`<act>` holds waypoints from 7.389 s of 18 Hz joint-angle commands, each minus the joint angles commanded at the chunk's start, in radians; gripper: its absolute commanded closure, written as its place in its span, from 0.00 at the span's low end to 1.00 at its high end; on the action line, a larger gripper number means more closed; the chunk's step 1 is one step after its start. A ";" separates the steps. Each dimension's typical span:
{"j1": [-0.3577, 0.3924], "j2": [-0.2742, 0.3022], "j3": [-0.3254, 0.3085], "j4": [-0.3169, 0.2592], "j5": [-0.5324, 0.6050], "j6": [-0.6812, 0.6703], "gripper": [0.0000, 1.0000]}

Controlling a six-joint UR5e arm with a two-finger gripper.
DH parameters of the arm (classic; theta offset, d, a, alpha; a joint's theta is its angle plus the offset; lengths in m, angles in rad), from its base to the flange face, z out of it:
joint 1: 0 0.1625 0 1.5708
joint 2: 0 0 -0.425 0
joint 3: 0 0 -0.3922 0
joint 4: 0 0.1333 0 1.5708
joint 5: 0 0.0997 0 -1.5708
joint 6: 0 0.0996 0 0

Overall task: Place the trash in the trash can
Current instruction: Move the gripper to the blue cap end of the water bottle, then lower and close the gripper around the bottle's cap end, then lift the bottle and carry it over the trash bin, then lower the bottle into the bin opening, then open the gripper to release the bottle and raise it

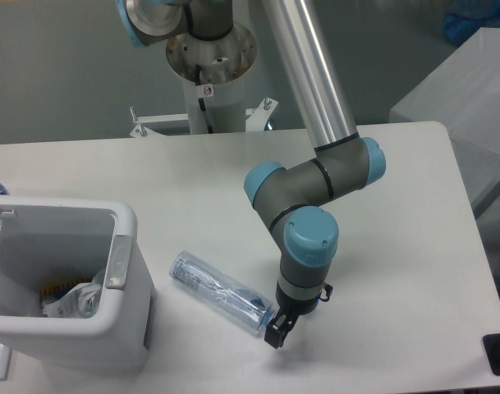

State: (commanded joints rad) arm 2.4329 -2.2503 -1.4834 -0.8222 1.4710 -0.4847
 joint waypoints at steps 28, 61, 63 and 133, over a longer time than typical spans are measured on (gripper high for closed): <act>-0.043 0.006 -0.011 -0.002 0.006 -0.002 0.71; -0.046 0.377 0.307 0.164 0.000 0.098 0.76; -0.064 0.382 0.307 0.167 0.000 0.098 0.76; -0.223 0.411 0.092 0.232 0.006 0.486 0.00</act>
State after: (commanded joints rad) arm 2.2103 -1.8394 -1.3911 -0.5905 1.4772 0.0009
